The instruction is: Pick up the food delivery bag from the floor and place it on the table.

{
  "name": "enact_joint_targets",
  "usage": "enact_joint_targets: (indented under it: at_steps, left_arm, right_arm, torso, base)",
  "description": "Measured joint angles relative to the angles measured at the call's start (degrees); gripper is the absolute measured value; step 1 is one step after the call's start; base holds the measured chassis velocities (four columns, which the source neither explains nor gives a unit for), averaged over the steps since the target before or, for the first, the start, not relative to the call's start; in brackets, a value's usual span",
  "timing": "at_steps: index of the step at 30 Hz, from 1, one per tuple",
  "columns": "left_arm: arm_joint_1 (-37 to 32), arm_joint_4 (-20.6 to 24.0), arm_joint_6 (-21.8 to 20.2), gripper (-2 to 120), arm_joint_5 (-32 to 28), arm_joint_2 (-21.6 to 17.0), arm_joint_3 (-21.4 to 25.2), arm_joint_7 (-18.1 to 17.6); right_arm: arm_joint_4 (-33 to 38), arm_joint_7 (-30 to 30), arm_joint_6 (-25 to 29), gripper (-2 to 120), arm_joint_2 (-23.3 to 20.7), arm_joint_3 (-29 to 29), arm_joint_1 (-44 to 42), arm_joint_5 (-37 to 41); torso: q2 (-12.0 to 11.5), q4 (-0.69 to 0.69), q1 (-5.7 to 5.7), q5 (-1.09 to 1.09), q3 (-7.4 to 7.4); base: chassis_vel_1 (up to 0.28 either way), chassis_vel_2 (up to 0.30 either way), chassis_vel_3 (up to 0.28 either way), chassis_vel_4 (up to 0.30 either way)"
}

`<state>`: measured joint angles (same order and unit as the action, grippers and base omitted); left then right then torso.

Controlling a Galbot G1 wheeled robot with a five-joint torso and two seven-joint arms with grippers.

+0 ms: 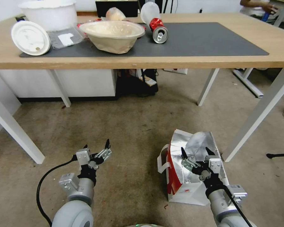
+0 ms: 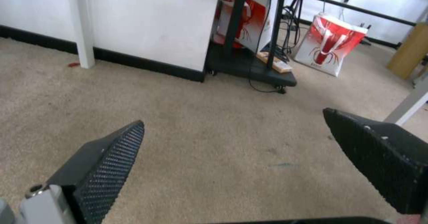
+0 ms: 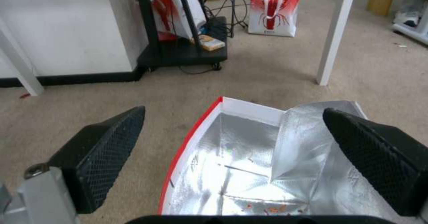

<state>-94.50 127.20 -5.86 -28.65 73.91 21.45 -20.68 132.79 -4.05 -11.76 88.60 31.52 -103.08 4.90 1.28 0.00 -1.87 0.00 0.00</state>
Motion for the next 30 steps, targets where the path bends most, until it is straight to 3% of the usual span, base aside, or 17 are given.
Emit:
enact_joint_targets:
  at_steps: [10,14,19,21,30]
  left_arm:
    - [0.34,-1.70,3.56,100,1.03,0.02,0.14,0.93]
    - [0.34,-2.63,4.86,100,3.91,-0.15,0.40,2.98]
    - [-0.21,-2.80,5.36,100,5.20,-0.11,0.31,4.08]
    - [-0.25,-3.01,5.43,100,6.18,-0.06,0.06,4.18]
    - [-0.20,-3.60,5.95,100,6.59,-0.27,0.63,4.10]
  right_arm:
    - [-1.80,-0.69,1.06,100,-0.69,1.72,1.05,-0.19]
    - [-4.44,-2.24,2.07,100,-3.58,4.93,3.43,0.37]
    - [-8.24,-4.39,1.79,100,-10.23,8.63,7.67,3.68]
    - [-12.57,-5.80,2.05,100,-15.41,9.81,10.99,6.56]
    - [-24.14,-4.95,0.56,100,-26.45,7.88,20.33,9.71]
  torso:
    - [0.21,-0.01,0.00,0.00,0.00]
    - [0.28,0.00,-0.02,0.01,0.00]
    - [0.37,-0.01,-0.04,0.02,0.00]
    - [0.41,0.00,-0.05,0.03,0.00]
    - [0.51,0.00,-0.07,0.01,0.00]
  base:
    - [0.000,0.000,0.000,0.000]
    - [0.000,0.000,0.000,0.000]
    - [0.000,0.000,0.000,0.000]
    - [0.000,0.000,0.000,0.000]
    - [0.000,0.000,0.000,0.000]
